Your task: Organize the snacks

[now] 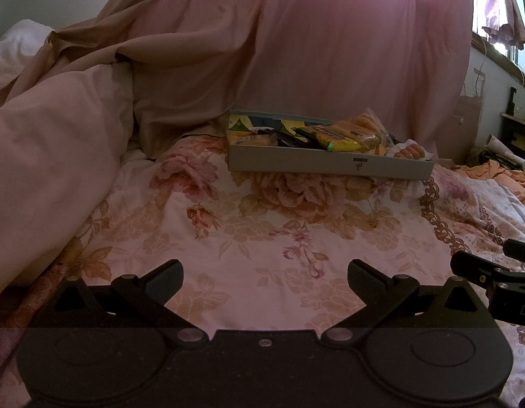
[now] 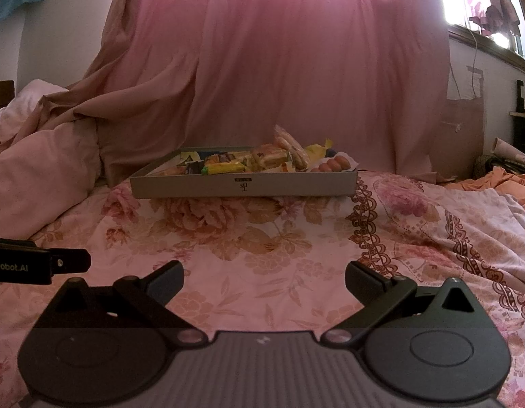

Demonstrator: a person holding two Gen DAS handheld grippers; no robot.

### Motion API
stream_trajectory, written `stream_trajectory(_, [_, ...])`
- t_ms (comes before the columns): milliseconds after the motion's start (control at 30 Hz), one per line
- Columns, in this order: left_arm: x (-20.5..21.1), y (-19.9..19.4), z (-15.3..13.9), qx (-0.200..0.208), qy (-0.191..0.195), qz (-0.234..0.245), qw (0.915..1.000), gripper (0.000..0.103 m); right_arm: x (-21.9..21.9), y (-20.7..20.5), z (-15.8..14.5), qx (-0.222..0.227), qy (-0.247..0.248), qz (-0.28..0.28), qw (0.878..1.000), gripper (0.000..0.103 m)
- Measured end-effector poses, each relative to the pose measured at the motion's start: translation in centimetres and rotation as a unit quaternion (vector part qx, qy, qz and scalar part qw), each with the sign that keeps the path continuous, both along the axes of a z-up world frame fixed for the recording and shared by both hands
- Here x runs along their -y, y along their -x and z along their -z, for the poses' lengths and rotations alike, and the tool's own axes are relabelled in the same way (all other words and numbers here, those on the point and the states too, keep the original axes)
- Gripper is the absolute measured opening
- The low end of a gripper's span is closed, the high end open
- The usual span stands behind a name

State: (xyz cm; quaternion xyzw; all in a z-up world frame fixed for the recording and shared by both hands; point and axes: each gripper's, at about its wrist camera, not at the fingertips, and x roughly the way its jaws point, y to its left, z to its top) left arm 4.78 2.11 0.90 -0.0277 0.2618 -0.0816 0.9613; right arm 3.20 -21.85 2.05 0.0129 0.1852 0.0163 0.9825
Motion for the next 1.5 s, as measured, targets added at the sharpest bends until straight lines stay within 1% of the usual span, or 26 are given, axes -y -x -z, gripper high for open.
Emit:
stream_trajectory(1167, [0.04,-0.01,-0.01,0.0,0.0,0.0,1.0,0.102,-0.11,0.02,-0.12,0.0,0.0,0.001,1.0,0.103])
stream_trajectory(1300, [0.21,-0.16,0.08,-0.014,0.004,0.003,0.9999,0.102,-0.1,0.02,-0.13,0.0,0.001,0.001,1.0,0.103])
stream_trajectory(1433, [0.37,-0.21,0.33,-0.028,-0.005,-0.011,0.9995,0.102,-0.1,-0.04,-0.1,-0.001,0.0,0.001,1.0,0.103])
stream_trajectory(1500, [0.32,-0.47,0.44,-0.038,-0.002,-0.009,0.9992,0.102,-0.11,-0.05,-0.1,-0.001,0.0,0.001,1.0,0.103])
